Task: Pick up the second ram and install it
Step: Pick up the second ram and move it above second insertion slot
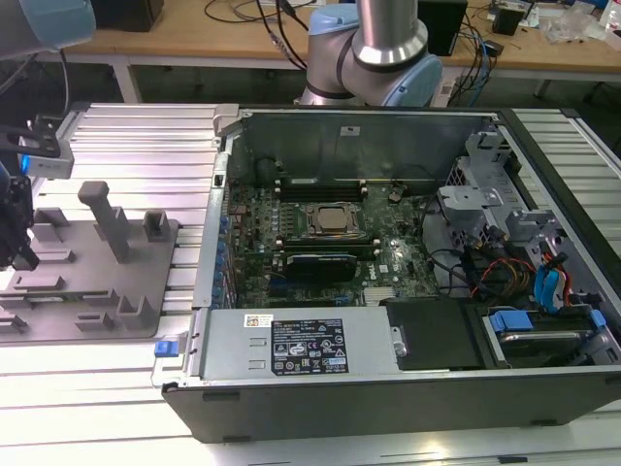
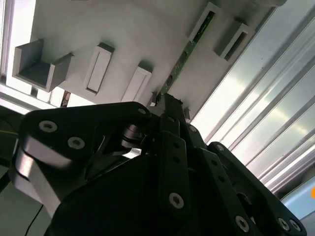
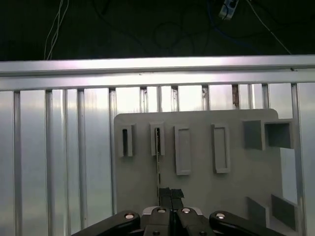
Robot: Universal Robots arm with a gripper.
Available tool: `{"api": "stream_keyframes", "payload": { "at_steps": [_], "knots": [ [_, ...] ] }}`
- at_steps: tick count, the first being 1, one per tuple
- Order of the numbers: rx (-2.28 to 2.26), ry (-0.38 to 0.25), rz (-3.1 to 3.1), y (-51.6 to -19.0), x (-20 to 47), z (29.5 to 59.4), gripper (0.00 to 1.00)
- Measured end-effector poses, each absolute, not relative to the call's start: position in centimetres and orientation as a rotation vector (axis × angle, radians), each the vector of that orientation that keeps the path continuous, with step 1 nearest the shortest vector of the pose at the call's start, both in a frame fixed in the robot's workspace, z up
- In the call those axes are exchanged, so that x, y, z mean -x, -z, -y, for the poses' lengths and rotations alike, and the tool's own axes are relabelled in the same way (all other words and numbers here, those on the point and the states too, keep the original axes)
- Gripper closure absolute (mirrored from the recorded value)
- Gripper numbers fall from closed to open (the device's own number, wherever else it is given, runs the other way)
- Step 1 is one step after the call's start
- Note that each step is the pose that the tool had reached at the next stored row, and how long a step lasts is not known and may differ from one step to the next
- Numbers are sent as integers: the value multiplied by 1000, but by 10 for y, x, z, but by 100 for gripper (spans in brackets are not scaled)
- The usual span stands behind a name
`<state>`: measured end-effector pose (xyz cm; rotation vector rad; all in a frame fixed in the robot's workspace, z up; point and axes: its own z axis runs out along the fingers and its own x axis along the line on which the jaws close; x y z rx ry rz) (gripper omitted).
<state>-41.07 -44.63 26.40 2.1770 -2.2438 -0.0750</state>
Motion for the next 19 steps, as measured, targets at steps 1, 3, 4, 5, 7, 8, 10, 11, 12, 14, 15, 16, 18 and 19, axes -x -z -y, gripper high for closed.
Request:
{"api": "stream_keyframes", "payload": {
  "at_steps": [1, 3, 4, 5, 7, 8, 10, 11, 12, 14, 15, 16, 18, 19],
  "knots": [
    [-2180, 75, 2240, -262, 411, 447, 92],
    [-2191, 75, 2230, -258, 411, 447, 92],
    [-2195, 74, 2227, -257, 411, 447, 92],
    [-2200, 72, 2225, -257, 411, 447, 92],
    [-2215, 67, 2216, -254, 412, 447, 92],
    [-2221, 65, 2212, -252, 413, 447, 92],
    [-2237, 62, 2198, -247, 415, 448, 92],
    [-2241, 62, 2194, -245, 416, 448, 92],
    [-2242, 60, 2194, -241, 416, 448, 92],
    [-2242, 59, 2196, -236, 416, 448, 92],
    [-2242, 59, 2196, -234, 416, 448, 92],
    [-2241, 59, 2197, -232, 416, 448, 92],
    [-2241, 59, 2196, -232, 416, 448, 92],
    [-2241, 59, 2197, -232, 416, 448, 92]
  ]
}}
